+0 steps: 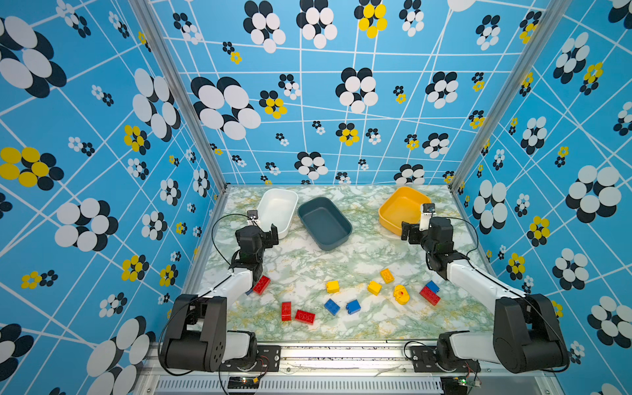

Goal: Sort the legos into containers by color
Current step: 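Reach the right gripper to the teal bin while the left arm nears the white bin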

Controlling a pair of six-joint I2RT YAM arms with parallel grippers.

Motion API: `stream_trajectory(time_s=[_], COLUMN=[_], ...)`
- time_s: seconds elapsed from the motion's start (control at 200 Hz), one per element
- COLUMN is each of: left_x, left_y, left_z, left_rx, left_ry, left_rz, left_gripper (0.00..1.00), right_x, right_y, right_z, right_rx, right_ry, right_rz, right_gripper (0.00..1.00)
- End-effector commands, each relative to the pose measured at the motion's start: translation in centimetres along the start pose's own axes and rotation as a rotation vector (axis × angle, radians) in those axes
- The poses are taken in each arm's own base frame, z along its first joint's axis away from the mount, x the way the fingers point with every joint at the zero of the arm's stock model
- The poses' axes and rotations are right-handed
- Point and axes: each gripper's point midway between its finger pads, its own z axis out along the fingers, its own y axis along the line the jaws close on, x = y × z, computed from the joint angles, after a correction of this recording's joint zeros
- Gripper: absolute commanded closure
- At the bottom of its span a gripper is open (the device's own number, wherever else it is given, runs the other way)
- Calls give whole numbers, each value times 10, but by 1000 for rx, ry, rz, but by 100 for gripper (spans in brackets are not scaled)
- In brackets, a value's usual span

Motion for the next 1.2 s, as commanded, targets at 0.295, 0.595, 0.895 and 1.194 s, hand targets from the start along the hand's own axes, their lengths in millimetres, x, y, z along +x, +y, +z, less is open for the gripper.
stream_trajectory(time_s=[0.295, 0.595, 0.895, 1.194], left_x=[-1, -3, -3, -5], left_y=[-37, -56, -54, -52], left_z=[-1, -13, -24, -28], left_rx=[112, 139, 128, 122], left_ry=[195, 223, 239, 237], left_rz=[-97, -100, -104, -120], left_gripper=[1, 1, 1, 1], right_x=[-4, -3, 26, 34], right_y=[134, 203, 229, 225], right_z=[43, 102, 136, 143], right_rx=[-192, -239, -244, -205], right_ry=[372, 488, 548, 566], right_rz=[-131, -173, -186, -189], right_gripper=[1, 12, 27, 66])
